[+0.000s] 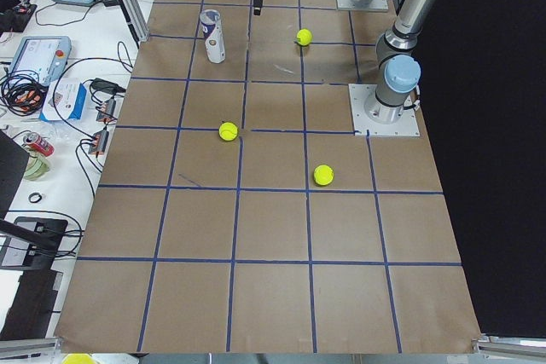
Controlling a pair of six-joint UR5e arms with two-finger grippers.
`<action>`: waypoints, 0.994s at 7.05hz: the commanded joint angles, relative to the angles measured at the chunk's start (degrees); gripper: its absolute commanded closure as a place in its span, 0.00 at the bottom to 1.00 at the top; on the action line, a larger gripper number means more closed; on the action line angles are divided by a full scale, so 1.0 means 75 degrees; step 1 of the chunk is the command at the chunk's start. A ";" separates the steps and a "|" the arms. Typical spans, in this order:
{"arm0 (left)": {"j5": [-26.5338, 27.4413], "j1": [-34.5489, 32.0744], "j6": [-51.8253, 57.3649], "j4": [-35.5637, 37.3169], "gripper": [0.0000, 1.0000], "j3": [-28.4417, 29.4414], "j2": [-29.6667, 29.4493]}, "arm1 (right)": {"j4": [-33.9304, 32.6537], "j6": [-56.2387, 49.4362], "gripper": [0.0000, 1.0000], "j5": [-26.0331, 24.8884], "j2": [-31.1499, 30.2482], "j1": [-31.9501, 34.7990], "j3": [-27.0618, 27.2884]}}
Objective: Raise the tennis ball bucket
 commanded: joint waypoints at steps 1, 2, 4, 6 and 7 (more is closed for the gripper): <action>-0.0013 0.0002 0.0000 -0.0012 0.00 0.0007 0.0000 | 0.0000 -0.0004 0.00 0.0016 -0.0009 -0.0006 -0.0006; -0.0002 0.0002 0.0000 -0.0012 0.00 0.0007 0.0000 | -0.0012 -0.0004 0.00 0.0028 0.0002 0.0006 -0.0005; -0.0001 0.0014 0.0000 -0.0012 0.00 0.0065 0.0000 | -0.0012 -0.0004 0.00 -0.0006 0.0003 -0.0005 0.0006; -0.0013 0.0014 0.0000 -0.0023 0.00 0.0112 -0.0023 | -0.0023 -0.0004 0.00 0.0017 0.0003 -0.0006 -0.0005; -0.0013 0.0014 0.0000 -0.0035 0.00 0.0124 -0.0023 | -0.0035 -0.0004 0.00 0.0017 0.0003 -0.0006 -0.0005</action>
